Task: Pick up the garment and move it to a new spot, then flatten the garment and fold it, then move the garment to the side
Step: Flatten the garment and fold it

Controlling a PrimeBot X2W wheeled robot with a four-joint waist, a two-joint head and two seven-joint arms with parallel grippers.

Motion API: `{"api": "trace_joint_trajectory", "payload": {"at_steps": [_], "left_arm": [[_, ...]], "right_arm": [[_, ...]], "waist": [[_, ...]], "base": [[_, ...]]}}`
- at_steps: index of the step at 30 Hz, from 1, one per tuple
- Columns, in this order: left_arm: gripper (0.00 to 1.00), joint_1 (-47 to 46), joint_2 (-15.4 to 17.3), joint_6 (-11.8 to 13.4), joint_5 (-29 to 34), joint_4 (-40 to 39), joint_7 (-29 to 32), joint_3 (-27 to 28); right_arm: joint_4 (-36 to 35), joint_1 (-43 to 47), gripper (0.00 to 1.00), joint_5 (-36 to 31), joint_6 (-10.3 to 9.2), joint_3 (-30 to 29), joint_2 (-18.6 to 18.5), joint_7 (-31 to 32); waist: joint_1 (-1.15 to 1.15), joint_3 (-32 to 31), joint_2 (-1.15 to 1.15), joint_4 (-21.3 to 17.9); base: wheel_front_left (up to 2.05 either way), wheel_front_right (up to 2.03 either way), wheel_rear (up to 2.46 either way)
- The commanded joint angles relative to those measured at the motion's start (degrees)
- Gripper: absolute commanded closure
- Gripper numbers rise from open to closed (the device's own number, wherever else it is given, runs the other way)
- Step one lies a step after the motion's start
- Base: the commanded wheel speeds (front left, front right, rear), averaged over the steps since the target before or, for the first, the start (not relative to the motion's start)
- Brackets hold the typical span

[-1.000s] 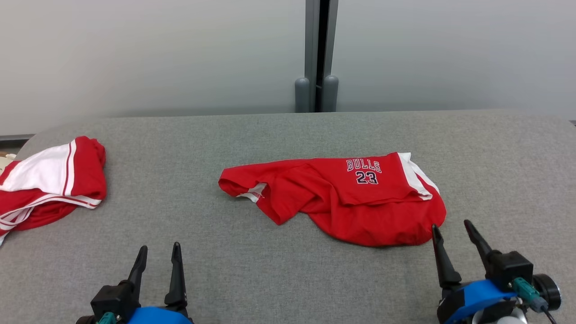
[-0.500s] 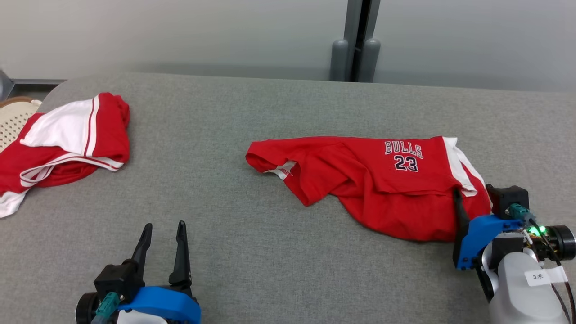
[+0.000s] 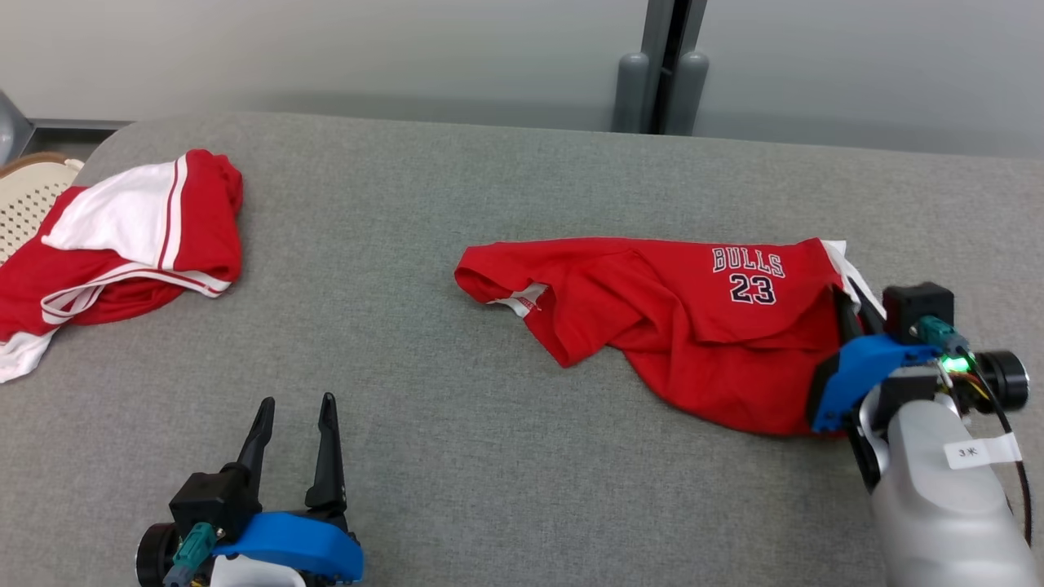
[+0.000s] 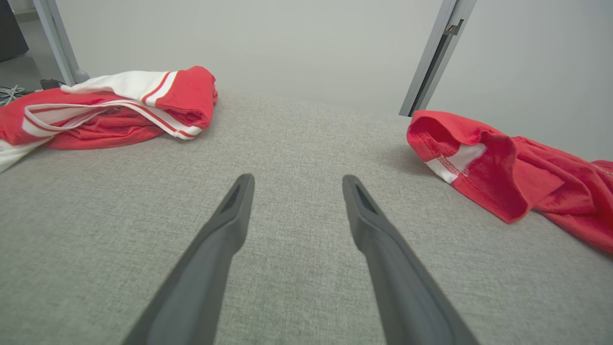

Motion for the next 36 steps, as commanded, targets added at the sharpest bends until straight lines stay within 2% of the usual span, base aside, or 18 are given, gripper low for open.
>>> {"api": "trace_joint_trajectory", "payload": {"at_steps": [1,3,7,12,17,20,26,31,33,34,36], "left_arm": [[0.00,-0.51,-0.04,-0.19,0.30,0.11,-0.15,0.46],[0.00,-0.26,-0.09,-0.25,0.45,0.21,-0.15,0.48],[0.00,-0.09,-0.18,-0.30,0.37,0.38,-0.15,0.61],[0.00,0.39,-0.26,-0.20,0.09,-0.07,-0.15,1.47],[0.00,1.12,-0.26,0.24,-0.05,-0.77,-0.15,3.21],[0.00,1.03,-0.26,0.27,0.00,-1.04,-0.15,4.17],[0.00,0.98,-0.15,0.05,0.54,-1.44,-0.15,5.31],[0.00,0.41,-0.16,-0.32,0.98,-1.07,-0.15,5.10],[0.00,0.21,-0.20,-0.42,1.09,-0.94,-0.15,4.66],[0.00,0.18,-0.22,-0.47,1.08,-0.89,-0.15,4.44],[0.00,0.08,-0.27,-0.55,1.05,-0.88,-0.15,3.93]], "right_arm": [[-0.21,-1.46,1.00,1.02,-0.01,1.27,0.02,-0.94],[-0.77,-2.61,1.00,2.65,-0.01,4.33,0.19,-1.75],[-2.72,-3.74,1.00,11.54,-0.01,16.64,0.23,-2.35],[-10.60,-0.65,1.00,22.43,-0.01,33.06,0.23,-2.19],[-18.29,1.98,1.00,30.82,-0.01,46.19,0.20,1.76],[-20.78,3.43,1.00,35.09,-0.01,51.98,0.18,3.81],[-21.72,3.44,1.00,39.17,0.00,61.48,0.19,6.40],[-19.01,3.63,1.00,43.52,-0.01,65.94,0.09,7.76],[-16.70,3.24,0.56,43.01,-0.01,66.37,0.13,7.79],[-15.68,2.95,0.03,42.21,0.00,66.45,0.18,7.34],[-14.72,3.46,0.00,42.25,0.00,67.08,0.21,7.08]], "waist": [[-0.01,-0.41,0.00,-0.42],[-0.01,-0.89,0.00,-0.80],[-0.01,-2.06,0.00,-1.21],[-0.01,-3.56,0.00,-1.34],[-0.01,-4.77,0.00,-0.63],[-0.01,-5.33,0.00,0.60],[-0.01,-5.99,0.00,3.38],[-0.01,-6.12,0.00,5.63],[-0.01,-6.12,0.00,6.29],[-0.01,-6.07,0.00,6.51],[-0.01,-5.92,0.00,6.76]], "base": [[0.00,0.00,0.00],[0.00,0.00,0.00],[0.00,0.00,0.00],[0.00,0.00,0.00],[0.00,0.00,0.00],[0.00,0.00,0.00],[0.00,0.00,0.00],[0.00,0.00,0.00],[0.00,0.00,0.00],[0.00,0.00,0.00],[0.00,0.00,0.00]]}}
